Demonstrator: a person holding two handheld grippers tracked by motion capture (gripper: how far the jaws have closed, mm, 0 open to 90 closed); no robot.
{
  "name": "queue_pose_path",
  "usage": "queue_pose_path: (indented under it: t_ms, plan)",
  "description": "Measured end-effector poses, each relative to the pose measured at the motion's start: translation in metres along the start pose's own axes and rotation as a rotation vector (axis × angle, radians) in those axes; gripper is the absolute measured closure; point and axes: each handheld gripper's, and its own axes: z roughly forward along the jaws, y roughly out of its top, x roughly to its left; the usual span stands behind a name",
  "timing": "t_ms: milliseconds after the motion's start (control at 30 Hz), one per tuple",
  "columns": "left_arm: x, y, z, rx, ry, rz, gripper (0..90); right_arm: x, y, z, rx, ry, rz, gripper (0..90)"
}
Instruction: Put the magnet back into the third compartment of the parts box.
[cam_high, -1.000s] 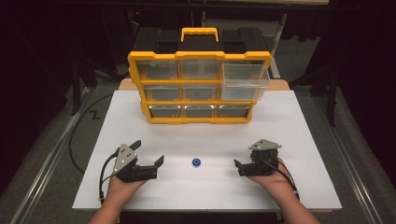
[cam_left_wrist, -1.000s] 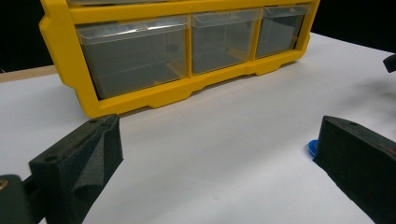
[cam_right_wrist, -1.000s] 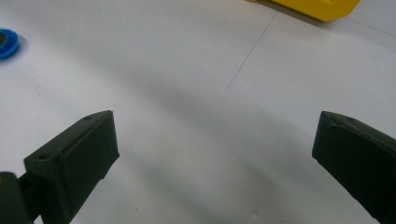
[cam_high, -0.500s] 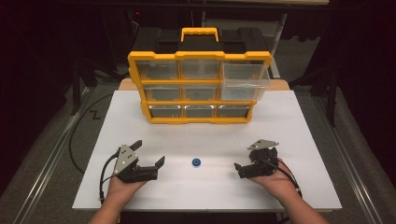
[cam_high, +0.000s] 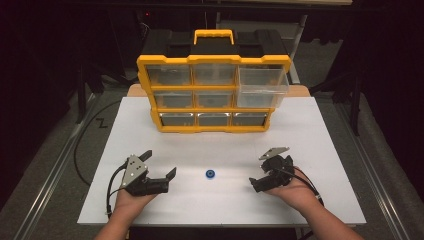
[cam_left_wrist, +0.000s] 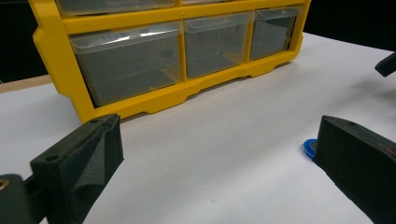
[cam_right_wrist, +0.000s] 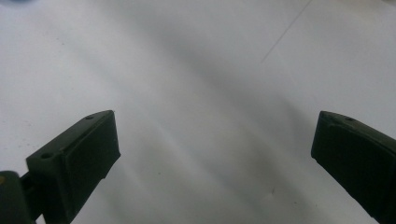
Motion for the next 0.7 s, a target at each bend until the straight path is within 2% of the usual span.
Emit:
queue_pose_path:
  t_ms: [333, 700]
  plan:
    - [0.0, 0.0, -0.001, 0.001, 0.001, 0.0, 2.1, 0.011, 0.016, 0.002, 0.031, 0.029, -0.072, 2.5]
    - [0.001, 0.0, -0.001, -0.001, 0.005, -0.001, 2.1, 0.029, 0.037, 0.008, 0.023, 0.077, -0.149, 3.5]
